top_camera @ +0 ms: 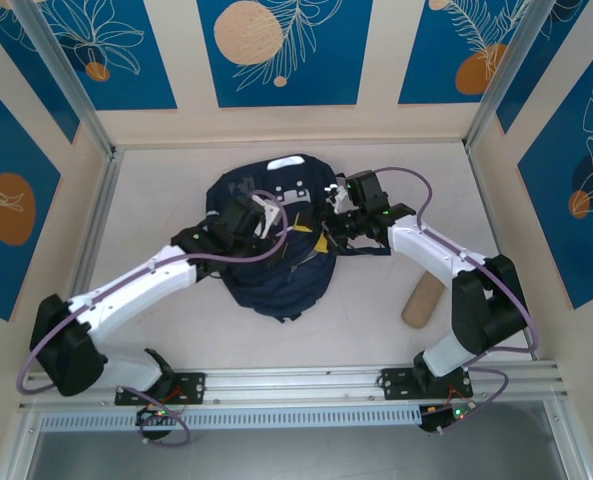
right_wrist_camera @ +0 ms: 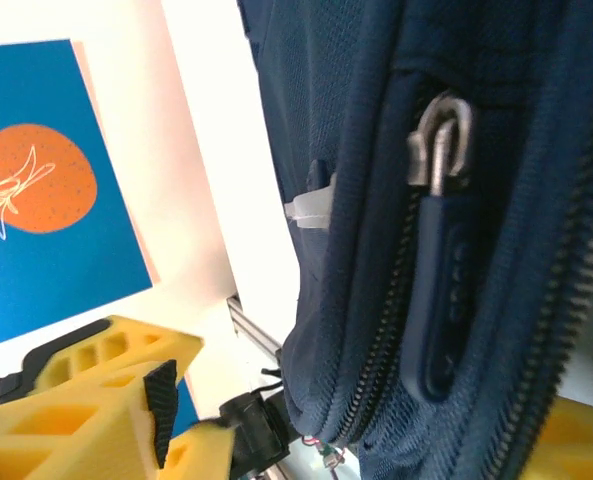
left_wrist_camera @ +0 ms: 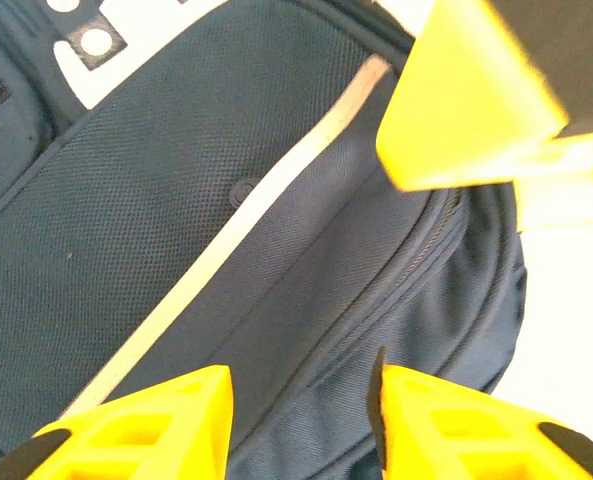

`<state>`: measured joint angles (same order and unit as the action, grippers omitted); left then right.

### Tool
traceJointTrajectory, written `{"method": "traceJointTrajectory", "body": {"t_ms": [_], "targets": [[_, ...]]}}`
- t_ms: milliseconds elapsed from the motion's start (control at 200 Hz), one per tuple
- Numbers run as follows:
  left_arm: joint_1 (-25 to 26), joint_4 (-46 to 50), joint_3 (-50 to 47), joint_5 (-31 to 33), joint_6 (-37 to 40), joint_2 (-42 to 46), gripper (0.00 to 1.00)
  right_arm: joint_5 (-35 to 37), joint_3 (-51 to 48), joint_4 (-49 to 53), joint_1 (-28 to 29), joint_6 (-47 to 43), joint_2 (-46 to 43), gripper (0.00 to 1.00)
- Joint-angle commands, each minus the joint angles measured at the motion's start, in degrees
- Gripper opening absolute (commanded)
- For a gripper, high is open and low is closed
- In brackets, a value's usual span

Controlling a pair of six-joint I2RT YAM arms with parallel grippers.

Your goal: Pack books, pencil case, and school supplies into a backpack

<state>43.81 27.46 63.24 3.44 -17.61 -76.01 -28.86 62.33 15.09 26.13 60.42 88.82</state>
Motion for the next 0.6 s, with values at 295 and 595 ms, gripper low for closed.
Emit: {"method": "traceJointTrajectory", "body": {"t_ms": [295,595], "targets": [[2.89,-10.58,-15.73,-7.84,-24.14,9.66,0.5,-6.27,2.69,-8.84,1.82,6.99,0.92,0.57],[5.14,-15.76,-18.75,-6.88,-26.65,5.82,0.5,-6.72,3.65,-8.06,2.37,7.49,1.11,0.55]]}}
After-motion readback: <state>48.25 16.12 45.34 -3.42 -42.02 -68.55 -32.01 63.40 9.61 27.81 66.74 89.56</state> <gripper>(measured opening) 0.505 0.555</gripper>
